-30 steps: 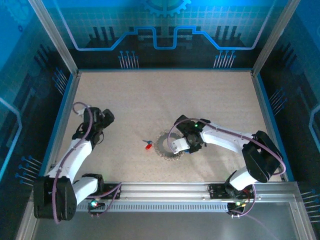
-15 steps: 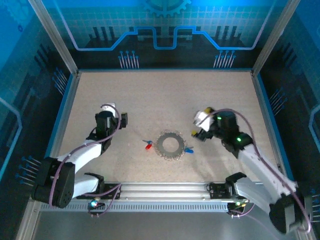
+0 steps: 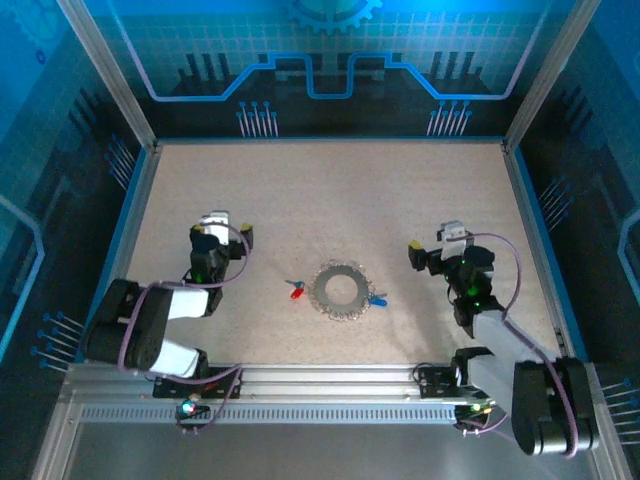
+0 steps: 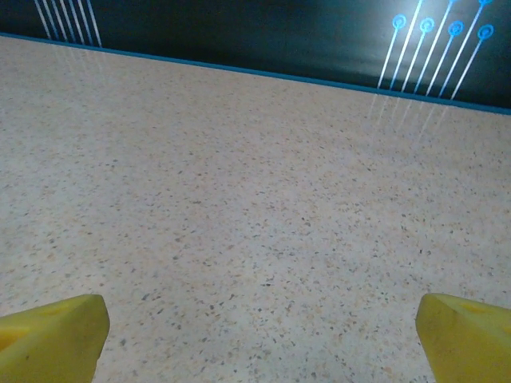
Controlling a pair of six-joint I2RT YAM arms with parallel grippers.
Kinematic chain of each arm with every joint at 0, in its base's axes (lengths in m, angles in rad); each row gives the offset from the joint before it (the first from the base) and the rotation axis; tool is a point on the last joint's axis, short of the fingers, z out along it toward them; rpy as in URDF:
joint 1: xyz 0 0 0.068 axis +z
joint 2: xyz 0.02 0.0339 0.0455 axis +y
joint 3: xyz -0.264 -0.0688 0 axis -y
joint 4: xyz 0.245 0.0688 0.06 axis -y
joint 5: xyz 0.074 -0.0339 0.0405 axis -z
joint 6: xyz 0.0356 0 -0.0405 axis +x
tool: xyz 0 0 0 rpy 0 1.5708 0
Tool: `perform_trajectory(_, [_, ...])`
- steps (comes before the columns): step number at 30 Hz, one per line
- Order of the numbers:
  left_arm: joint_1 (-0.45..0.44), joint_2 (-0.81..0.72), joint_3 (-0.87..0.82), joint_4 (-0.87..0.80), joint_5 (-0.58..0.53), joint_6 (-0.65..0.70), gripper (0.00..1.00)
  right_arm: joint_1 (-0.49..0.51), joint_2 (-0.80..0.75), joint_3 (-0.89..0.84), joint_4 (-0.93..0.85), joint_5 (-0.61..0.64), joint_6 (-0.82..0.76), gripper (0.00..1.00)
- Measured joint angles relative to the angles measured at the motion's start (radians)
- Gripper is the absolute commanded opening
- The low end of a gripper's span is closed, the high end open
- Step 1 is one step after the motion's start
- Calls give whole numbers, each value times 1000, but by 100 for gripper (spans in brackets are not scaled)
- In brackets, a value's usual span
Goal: Put the keys on the keyring
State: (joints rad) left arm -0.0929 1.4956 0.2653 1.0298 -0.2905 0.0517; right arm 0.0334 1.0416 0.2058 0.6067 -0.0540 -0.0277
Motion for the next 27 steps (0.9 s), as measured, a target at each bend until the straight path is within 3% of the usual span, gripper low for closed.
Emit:
perform_trajectory(3, [38, 103, -63, 127, 0, -19, 99, -11, 127, 1, 102, -12, 11, 100])
perform_trajectory(9, [38, 88, 0, 79, 0, -37, 99, -11, 377, 49, 266, 4, 23, 100])
perform_trajectory(11, [38, 82, 54, 31, 2, -45, 99, -11, 436, 88, 248, 22, 28, 100])
perform_trajectory(18, [44, 74, 93, -41, 13, -53, 99, 8, 455, 220, 187, 66, 25, 100])
perform_trajectory(27, [45, 74, 93, -61, 19, -53, 99, 13, 455, 223, 148, 77, 24, 100])
